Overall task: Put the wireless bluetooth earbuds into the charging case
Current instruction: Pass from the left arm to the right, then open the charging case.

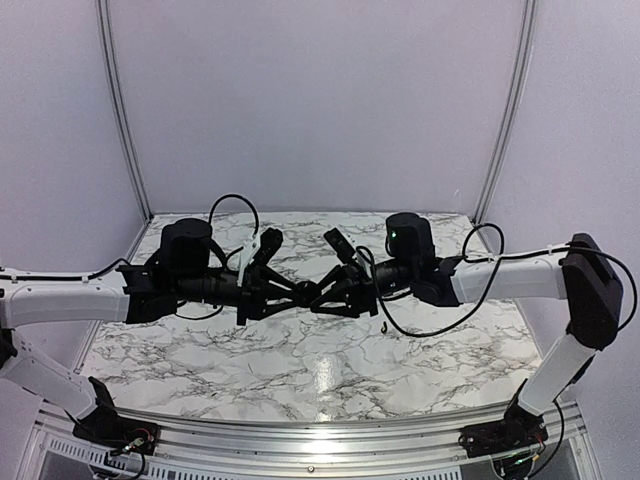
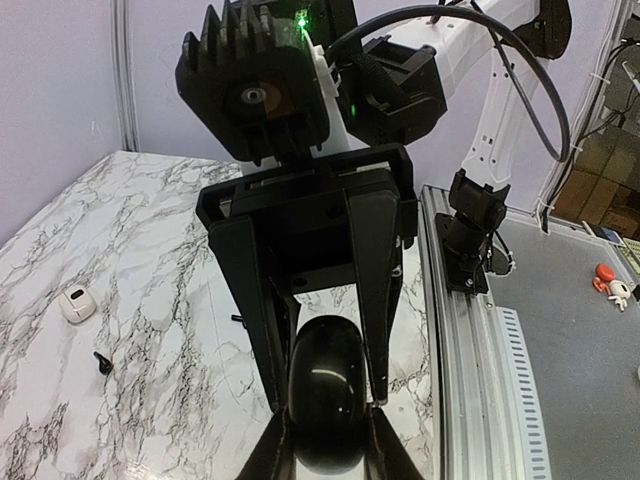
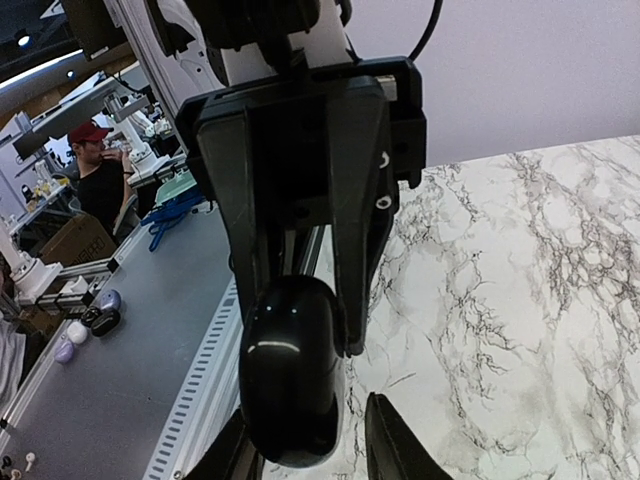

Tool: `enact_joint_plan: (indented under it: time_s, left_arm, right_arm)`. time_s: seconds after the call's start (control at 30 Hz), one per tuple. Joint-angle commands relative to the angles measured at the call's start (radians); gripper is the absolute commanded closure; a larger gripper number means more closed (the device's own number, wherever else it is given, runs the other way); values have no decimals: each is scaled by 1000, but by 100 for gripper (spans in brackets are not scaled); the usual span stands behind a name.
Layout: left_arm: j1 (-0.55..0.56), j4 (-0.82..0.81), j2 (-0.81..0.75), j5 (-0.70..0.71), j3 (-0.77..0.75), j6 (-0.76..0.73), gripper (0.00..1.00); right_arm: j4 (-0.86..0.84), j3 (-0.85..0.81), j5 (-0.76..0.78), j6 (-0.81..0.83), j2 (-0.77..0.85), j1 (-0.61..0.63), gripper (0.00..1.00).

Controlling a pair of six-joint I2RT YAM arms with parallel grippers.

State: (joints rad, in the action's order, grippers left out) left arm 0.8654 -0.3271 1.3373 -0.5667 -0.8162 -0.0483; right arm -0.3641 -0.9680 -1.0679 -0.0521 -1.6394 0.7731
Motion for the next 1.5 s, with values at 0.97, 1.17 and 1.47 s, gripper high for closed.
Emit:
enact_joint_plan:
  time_s: [0.97,1.17,1.47]
  left_arm:
    - [-35,34,5,90,-43,42,62]
    - [-54,33,-16,125,-38,87,62]
    - [-65,28,-33,65,-32,77,61]
  right_arm:
    - [22,-37,-12,19,39,0,100]
    - [21,-34,-20,24,39,0,100]
    - [10,-35,12,11,35,0,100]
